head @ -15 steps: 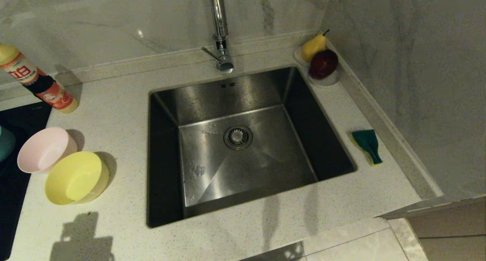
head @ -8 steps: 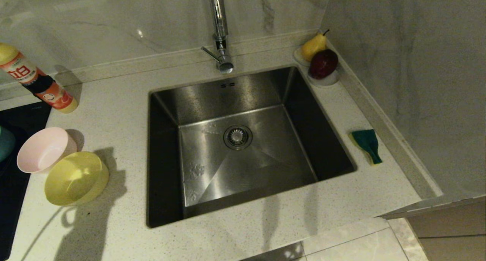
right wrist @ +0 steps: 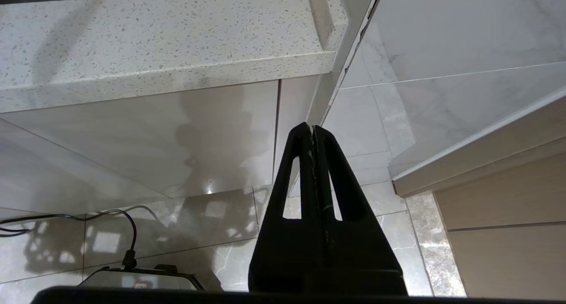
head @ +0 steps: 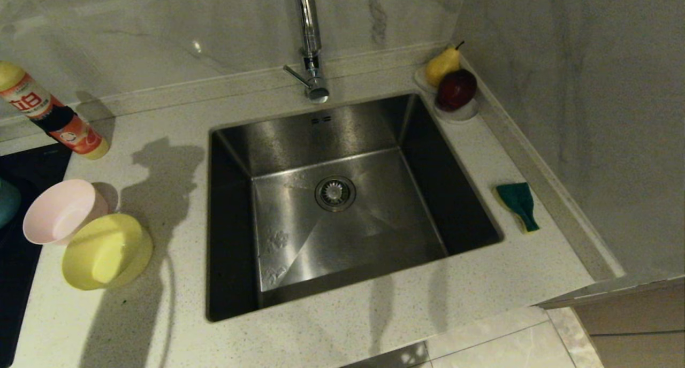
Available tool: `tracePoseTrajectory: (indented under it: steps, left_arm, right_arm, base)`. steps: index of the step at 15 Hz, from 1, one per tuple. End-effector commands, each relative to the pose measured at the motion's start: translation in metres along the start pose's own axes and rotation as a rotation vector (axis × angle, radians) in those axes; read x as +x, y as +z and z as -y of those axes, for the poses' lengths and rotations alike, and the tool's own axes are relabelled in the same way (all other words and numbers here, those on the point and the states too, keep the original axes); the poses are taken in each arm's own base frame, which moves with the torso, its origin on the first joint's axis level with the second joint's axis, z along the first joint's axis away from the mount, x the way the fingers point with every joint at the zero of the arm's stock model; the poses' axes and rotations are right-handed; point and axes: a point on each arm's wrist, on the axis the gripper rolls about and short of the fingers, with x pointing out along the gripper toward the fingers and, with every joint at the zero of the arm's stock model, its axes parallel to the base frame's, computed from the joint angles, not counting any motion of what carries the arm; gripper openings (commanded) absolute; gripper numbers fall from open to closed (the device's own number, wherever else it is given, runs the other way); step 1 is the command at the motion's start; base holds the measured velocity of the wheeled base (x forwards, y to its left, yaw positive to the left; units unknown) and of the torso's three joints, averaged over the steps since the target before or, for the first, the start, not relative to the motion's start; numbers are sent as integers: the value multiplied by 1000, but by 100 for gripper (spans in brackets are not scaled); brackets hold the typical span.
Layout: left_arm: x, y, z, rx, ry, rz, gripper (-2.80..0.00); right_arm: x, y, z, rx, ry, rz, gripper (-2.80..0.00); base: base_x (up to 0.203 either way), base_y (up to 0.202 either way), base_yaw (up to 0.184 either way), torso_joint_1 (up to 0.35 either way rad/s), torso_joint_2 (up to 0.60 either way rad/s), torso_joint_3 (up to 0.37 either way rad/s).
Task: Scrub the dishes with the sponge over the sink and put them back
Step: Place the bowl on the bowl
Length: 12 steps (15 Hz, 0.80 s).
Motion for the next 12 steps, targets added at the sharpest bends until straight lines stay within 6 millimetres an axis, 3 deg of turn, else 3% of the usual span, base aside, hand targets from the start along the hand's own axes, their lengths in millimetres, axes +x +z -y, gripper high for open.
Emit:
tracePoseTrajectory:
  steps: [1,5,12]
  left_arm:
    - [67,6,-6,-50,127,-105,-280]
    - [104,17,-35,-169,183,-144,-280]
    - [131,18,-72,-282,197,-203,-280]
  right_arm:
    - [0,0,0,-1,1,-2,-280]
    - [0,0,0,-1,0,-2,-280]
    - [0,0,0,-1,0,-2,-280]
  base:
    - [0,0,0,0,0,0]
    - [0,0,0,0,0,0]
    - [0,0,0,0,0,0]
